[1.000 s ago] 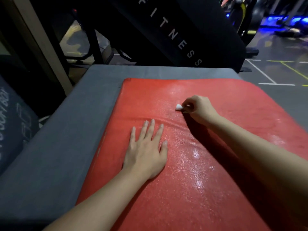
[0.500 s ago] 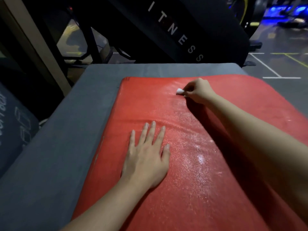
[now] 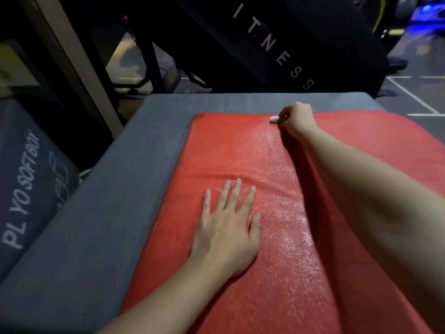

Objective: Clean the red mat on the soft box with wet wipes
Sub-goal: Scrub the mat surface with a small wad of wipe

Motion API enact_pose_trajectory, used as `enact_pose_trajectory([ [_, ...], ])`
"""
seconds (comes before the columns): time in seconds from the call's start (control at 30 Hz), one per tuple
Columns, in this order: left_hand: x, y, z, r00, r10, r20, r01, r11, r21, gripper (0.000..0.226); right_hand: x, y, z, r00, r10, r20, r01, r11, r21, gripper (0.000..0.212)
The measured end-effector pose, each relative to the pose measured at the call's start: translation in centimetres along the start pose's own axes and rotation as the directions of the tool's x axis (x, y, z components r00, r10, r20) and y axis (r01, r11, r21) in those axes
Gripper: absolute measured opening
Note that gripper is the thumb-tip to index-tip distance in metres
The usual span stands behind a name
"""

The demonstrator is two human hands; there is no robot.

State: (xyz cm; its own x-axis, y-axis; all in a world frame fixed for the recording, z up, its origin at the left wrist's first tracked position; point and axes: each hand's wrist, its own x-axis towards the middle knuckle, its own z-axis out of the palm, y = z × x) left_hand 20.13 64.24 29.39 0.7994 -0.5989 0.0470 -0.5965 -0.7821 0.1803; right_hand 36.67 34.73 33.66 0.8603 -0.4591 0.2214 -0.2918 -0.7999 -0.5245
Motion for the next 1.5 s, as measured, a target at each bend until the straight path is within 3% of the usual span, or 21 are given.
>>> enact_pose_trajectory([
  [0.1,-0.1,0.1,0.0,1.0,-0.003,-0.003,0.003,1.0,0.005,0.069,-0.2,0.6,-0.4,0.994,-0.041,0.1,0.047,0.997,-0.054,0.029],
  [0.2,-0.1,0.3,0.1,1.0,-0.005,0.001,0.005,1.0,0.009,0.069,0.0,1.3,-1.3,0.977,-0.102,0.189,0.126,0.985,-0.118,0.029],
  [0.47,-0.2,0.2,0.3,0.999,0.001,-0.041,-0.003,0.999,-0.046,0.068,4.0,1.1,1.1,0.999,-0.031,-0.032,0.028,0.997,-0.076,0.028],
  [0.63,0.1,0.0,0.1,1.0,0.014,-0.017,-0.014,0.999,-0.033,0.067,4.2,1.9,0.7,0.999,-0.035,-0.021,0.032,0.989,-0.146,0.034],
  [0.77,0.0,0.1,0.2,1.0,0.0,-0.014,-0.001,1.0,-0.028,0.069,3.8,2.4,-0.5,0.995,-0.027,0.096,0.043,0.986,-0.163,0.044],
  [0.87,0.0,0.2,0.1,1.0,-0.001,-0.013,0.0,1.0,-0.013,0.068,3.6,2.9,-1.6,0.986,-0.079,0.15,0.11,0.972,-0.21,0.042],
  [1.07,-0.1,0.1,0.0,1.0,0.002,-0.006,-0.002,1.0,-0.002,0.065,2.6,3.6,-2.0,0.995,-0.093,-0.019,0.087,0.975,-0.203,0.025],
  [1.23,0.0,0.1,-0.1,1.0,0.007,-0.009,-0.007,1.0,-0.004,0.063,0.8,3.3,-2.6,0.989,-0.119,0.09,0.136,0.966,-0.221,0.034],
  [1.4,0.0,0.2,-0.1,1.0,0.003,-0.014,-0.003,1.0,-0.013,0.062,-2.1,4.6,-4.9,0.942,-0.252,0.221,0.309,0.908,-0.281,0.022],
  [1.5,0.1,0.1,0.0,1.0,0.002,-0.008,-0.002,1.0,-0.004,0.064,-2.4,4.9,-4.4,0.948,-0.285,0.143,0.314,0.913,-0.262,0.021],
])
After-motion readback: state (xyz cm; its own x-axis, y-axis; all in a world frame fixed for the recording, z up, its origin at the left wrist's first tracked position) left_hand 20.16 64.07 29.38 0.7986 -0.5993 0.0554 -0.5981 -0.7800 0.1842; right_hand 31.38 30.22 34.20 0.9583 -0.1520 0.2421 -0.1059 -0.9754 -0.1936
